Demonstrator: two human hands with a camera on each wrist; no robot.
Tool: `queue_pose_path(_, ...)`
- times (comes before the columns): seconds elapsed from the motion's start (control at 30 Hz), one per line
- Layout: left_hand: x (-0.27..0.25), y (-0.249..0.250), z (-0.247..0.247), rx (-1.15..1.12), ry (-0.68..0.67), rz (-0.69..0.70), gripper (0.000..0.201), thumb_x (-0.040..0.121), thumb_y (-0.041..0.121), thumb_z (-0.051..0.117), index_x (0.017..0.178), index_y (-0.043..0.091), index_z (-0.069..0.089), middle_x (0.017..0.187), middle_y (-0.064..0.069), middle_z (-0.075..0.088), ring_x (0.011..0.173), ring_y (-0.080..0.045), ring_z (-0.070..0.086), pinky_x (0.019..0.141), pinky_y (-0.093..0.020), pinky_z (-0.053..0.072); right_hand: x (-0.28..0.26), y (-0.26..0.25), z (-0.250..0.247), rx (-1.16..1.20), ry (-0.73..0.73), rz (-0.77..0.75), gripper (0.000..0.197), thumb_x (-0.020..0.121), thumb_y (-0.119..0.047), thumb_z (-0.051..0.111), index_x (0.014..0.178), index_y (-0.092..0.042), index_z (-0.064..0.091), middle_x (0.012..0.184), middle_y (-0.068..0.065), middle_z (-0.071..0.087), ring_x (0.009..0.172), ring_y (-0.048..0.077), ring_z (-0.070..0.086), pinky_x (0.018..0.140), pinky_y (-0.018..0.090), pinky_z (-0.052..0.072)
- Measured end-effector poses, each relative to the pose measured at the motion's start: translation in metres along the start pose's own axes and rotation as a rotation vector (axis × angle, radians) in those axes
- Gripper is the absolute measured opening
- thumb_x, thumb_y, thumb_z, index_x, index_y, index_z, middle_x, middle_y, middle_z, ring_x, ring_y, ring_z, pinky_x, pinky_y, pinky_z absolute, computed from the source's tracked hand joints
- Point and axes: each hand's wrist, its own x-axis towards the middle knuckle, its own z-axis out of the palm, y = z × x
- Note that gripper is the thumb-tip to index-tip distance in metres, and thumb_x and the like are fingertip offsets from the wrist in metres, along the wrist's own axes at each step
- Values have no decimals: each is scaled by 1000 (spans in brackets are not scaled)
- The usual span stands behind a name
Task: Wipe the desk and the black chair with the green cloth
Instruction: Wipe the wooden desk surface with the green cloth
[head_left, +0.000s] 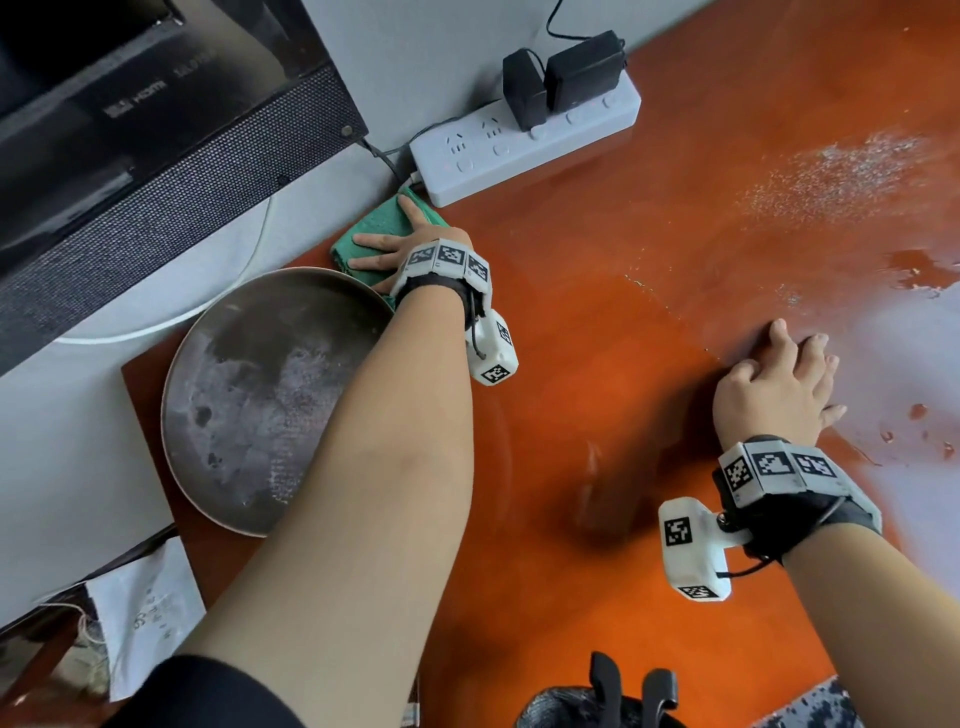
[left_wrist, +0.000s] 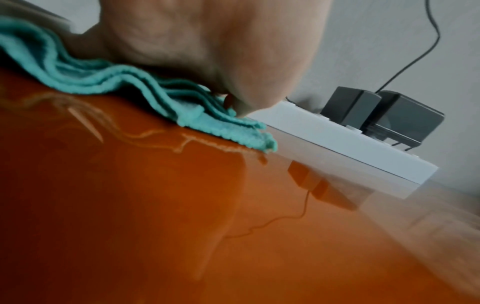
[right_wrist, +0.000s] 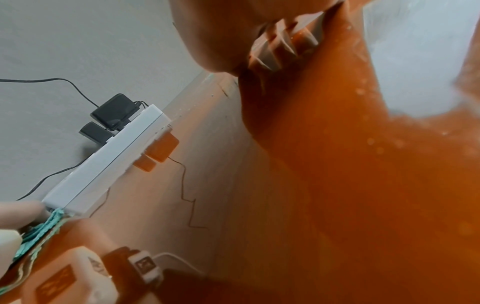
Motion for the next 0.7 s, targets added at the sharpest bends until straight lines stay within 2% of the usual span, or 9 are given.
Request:
queue_pose_path(0.2, -16, -13, 6, 83, -73, 122, 72, 95, 31, 43, 146, 48, -5, 152, -20, -27, 136, -53, -18, 102, -73, 5, -3, 1, 2, -28, 14, -20, 55, 94, -21, 31, 148, -29, 24, 159, 4, 5, 147, 24, 1, 115, 54, -1)
queue_pose_path(0.37, -32, -24, 22, 122, -126, 192, 76, 94, 25, 43, 146, 48, -8, 150, -18, -33, 136, -50, -23, 105, -72, 4, -3, 0, 2, -40, 4, -25, 55, 95, -22, 30, 148, -29, 23, 160, 4, 4, 147, 24, 0, 115, 53, -2)
queue_pose_path(0.5, -33, -23, 28, 113, -95, 175, 76, 95, 24, 40, 147, 42, -12, 149, -21, -32, 136, -50, -23, 104, -71, 1, -2, 1, 0, -44, -11, -27, 55, 95, -22, 31, 148, -30, 22, 160, 4, 4, 147, 23, 0, 115, 53, -2)
queue_pose_path(0.7, -13, -9, 11, 32, -13, 36, 75, 95, 33, 40, 149, 34, -12, 151, -25, -26, 136, -53, -18, 104, -70, 4, 0, 2, -2, -33, -42, -25, 55, 95, -21, 32, 149, -30, 22, 160, 3, 3, 147, 22, -1, 116, 52, -3)
